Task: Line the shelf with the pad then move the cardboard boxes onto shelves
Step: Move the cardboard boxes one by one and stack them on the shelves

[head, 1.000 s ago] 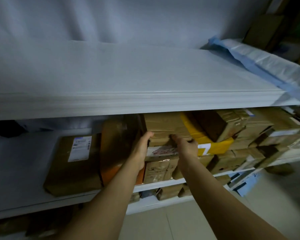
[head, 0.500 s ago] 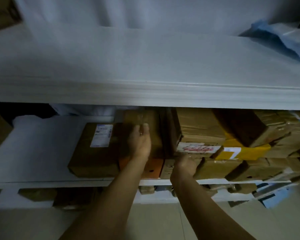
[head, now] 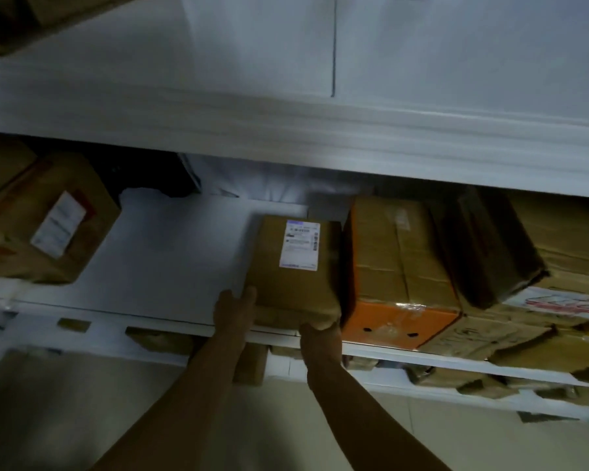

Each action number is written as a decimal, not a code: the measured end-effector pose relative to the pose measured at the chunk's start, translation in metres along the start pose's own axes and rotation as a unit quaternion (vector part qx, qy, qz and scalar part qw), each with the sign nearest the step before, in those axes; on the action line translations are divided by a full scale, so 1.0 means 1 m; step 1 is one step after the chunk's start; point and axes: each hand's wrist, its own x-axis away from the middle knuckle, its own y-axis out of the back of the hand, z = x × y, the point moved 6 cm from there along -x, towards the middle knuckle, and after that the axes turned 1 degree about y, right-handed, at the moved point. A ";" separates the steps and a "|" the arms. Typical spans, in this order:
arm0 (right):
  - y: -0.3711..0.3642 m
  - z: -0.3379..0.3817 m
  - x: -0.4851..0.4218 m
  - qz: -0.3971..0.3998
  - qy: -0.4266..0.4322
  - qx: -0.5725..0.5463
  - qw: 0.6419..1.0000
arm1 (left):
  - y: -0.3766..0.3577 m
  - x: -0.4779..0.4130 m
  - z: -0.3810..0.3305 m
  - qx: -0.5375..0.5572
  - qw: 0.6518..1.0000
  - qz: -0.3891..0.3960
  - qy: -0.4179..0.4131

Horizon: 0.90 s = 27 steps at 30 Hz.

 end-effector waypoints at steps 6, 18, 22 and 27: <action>0.001 -0.003 -0.016 -0.079 -0.003 -0.053 0.995 | -0.007 -0.018 -0.002 -0.028 0.997 0.065 -0.037; -0.009 0.034 -0.018 -0.170 0.045 -0.001 0.984 | 0.004 -0.034 0.020 0.035 0.998 0.042 -0.006; -0.011 0.036 -0.040 -0.140 0.031 -0.009 0.990 | -0.012 -0.037 0.015 0.058 0.994 0.087 -0.020; -0.008 0.025 -0.023 -0.118 -0.016 -0.018 0.993 | 0.000 -0.037 0.027 0.165 0.984 0.068 0.018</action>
